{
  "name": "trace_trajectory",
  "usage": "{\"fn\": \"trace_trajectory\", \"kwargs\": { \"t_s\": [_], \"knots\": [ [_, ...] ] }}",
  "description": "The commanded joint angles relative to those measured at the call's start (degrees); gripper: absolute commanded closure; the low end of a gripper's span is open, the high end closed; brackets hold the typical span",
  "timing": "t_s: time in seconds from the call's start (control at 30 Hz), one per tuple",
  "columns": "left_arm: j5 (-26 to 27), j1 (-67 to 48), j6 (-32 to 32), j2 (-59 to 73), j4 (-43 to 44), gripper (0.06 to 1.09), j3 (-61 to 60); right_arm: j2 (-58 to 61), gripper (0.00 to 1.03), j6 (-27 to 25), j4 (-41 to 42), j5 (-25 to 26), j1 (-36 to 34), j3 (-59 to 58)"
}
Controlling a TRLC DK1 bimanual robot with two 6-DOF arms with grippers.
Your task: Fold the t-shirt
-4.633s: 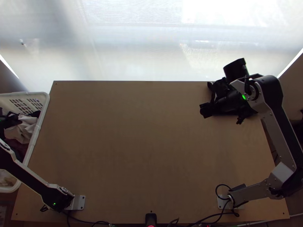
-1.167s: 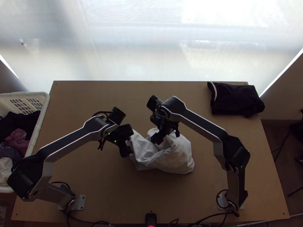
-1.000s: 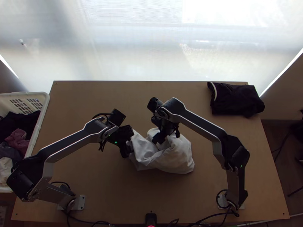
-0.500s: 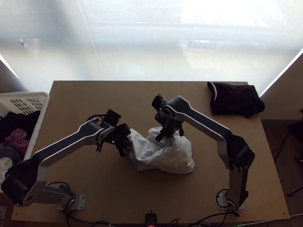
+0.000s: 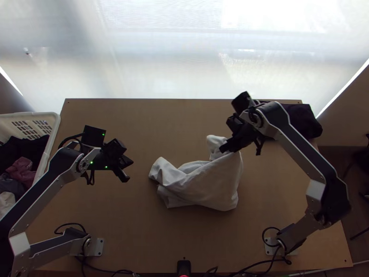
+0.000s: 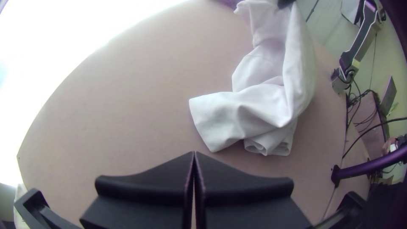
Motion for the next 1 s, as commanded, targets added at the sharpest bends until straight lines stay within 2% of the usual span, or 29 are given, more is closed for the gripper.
{"fn": "trace_trajectory", "kwargs": {
  "t_s": [0.0, 0.3, 0.5, 0.6, 0.63, 0.67, 0.73, 0.77, 0.8, 0.97],
  "knots": [
    [0.3, 0.6, -3.1, -4.2, -1.6, 1.05, -0.7, -7.8, 1.00, 0.2, -0.4, -1.3, -6.9, -5.3],
    [0.2, -4.5, -5.0, -2.2, -0.4, 1.05, -0.8, -16.0, 1.00, -1.0, -0.7, -1.3, -21.6, -17.5],
    [0.2, -9.1, -5.4, 1.6, 2.5, 1.05, -0.8, -18.6, 1.00, -1.9, 2.9, -1.2, -27.6, -26.8],
    [0.2, -12.4, -6.0, 3.5, 4.1, 1.00, -0.2, -18.6, 0.99, -1.9, 4.2, -1.2, -28.5, -30.5],
    [0.2, -13.7, -6.1, 4.3, 4.9, 0.94, -0.2, -18.7, 0.91, -1.8, 4.4, -1.2, -28.5, -31.4],
    [0.2, -15.0, -5.9, 5.1, 5.7, 0.87, -0.2, -18.8, 0.77, -1.7, 4.5, -1.2, -28.5, -32.0],
    [0.1, -17.0, -5.5, 7.2, 6.7, 0.53, 0.3, -18.8, 0.29, -1.5, 4.4, -1.2, -28.3, -32.6],
    [0.1, -17.7, -5.4, 8.1, 7.3, 0.33, 0.7, -18.8, 0.16, -1.4, 4.3, -1.2, -27.9, -32.9],
    [0.1, -18.2, -5.5, 9.2, 7.9, 0.09, 1.3, -18.8, 0.12, -1.2, 4.3, -1.2, -27.7, -32.9],
    [0.1, -19.8, -5.5, 13.8, 10.9, 0.10, 5.1, -18.8, 0.06, -0.3, 4.0, -1.2, -26.7, -32.4]
  ]
}}
